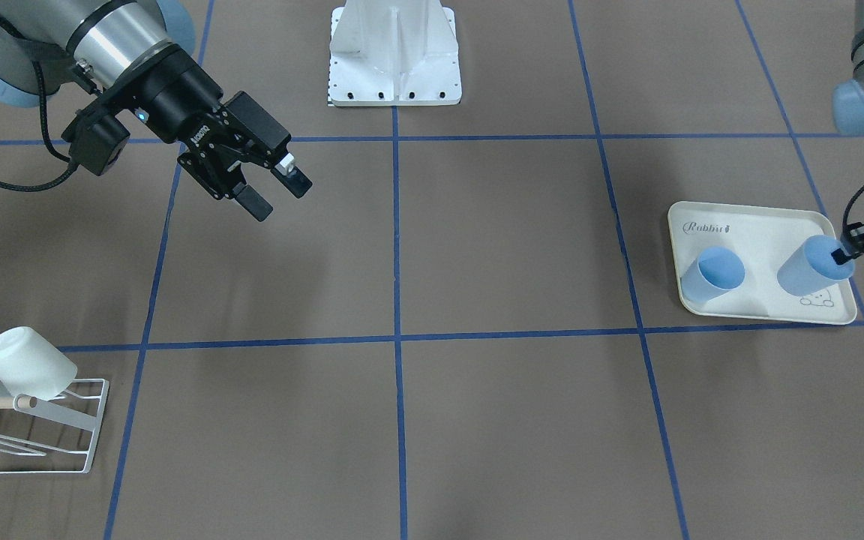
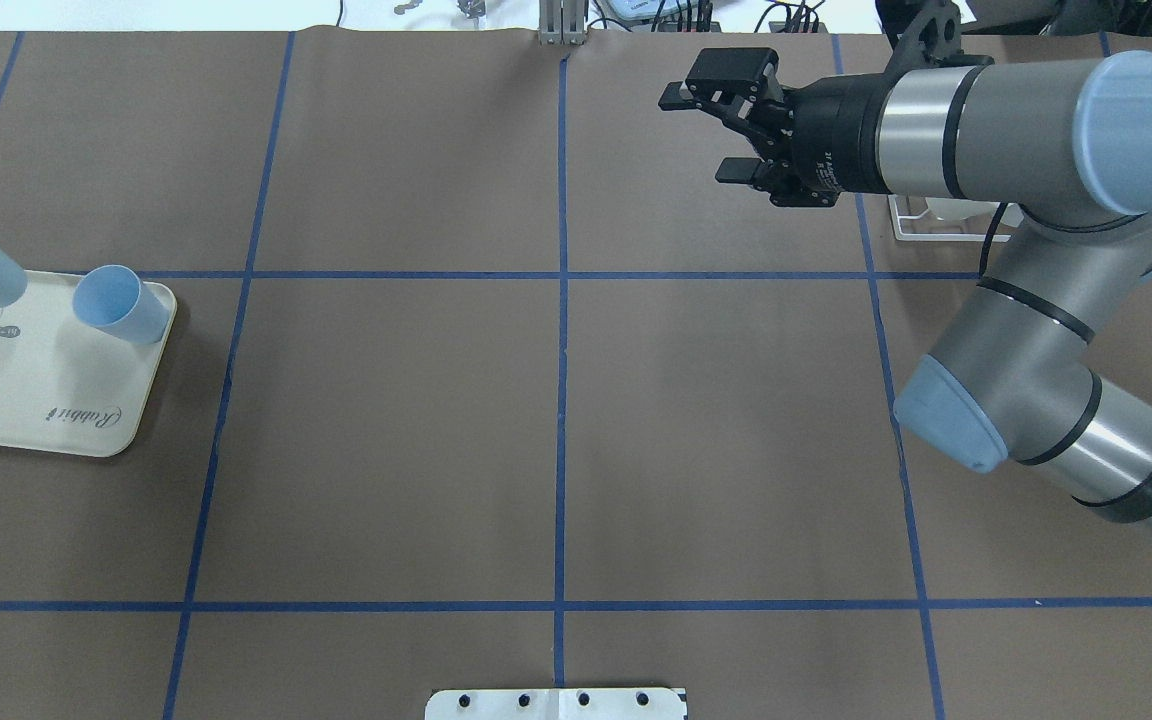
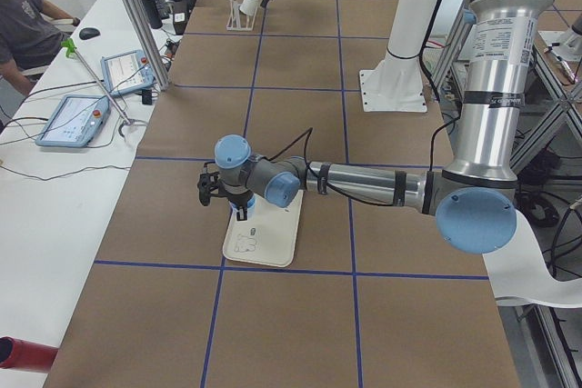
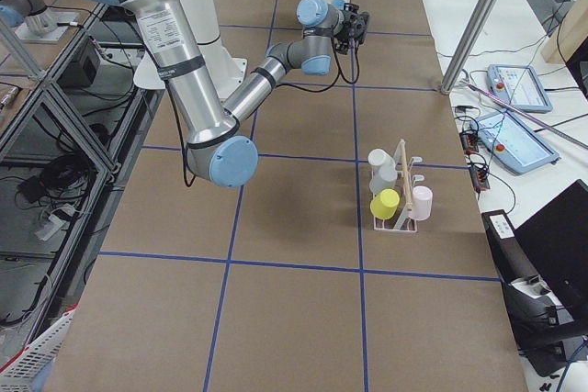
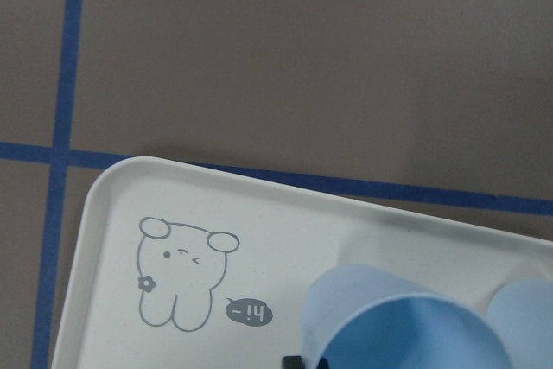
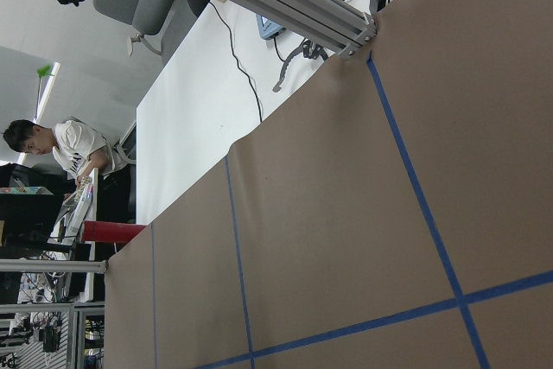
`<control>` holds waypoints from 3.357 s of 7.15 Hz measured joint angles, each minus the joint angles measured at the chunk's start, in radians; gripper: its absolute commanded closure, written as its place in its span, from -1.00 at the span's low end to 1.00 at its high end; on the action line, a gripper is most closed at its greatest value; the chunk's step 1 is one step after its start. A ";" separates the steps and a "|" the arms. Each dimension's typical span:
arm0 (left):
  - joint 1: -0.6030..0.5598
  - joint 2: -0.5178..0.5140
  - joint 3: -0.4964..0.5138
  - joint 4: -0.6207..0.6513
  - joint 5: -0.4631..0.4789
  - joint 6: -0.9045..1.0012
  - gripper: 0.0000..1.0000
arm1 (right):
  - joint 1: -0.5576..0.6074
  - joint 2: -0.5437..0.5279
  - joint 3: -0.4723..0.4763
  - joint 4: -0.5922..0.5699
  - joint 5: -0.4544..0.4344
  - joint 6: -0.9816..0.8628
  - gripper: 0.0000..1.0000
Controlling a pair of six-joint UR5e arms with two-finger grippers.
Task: Transfer IKEA cup to right arm and place on rack
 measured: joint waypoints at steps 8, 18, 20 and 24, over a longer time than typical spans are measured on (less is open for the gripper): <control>0.038 -0.184 -0.088 -0.327 0.050 -0.945 1.00 | -0.016 -0.002 -0.006 0.109 0.000 0.147 -1.00; 0.692 -0.250 -0.142 -1.142 1.063 -2.026 1.00 | -0.177 0.005 -0.053 0.389 -0.323 0.342 -1.00; 0.759 -0.295 -0.138 -1.145 1.123 -2.023 1.00 | -0.178 0.015 -0.117 0.443 -0.345 0.334 -1.00; 0.840 -0.353 -0.132 -1.129 1.073 -1.847 1.00 | -0.183 0.030 -0.155 0.462 -0.343 0.315 -1.00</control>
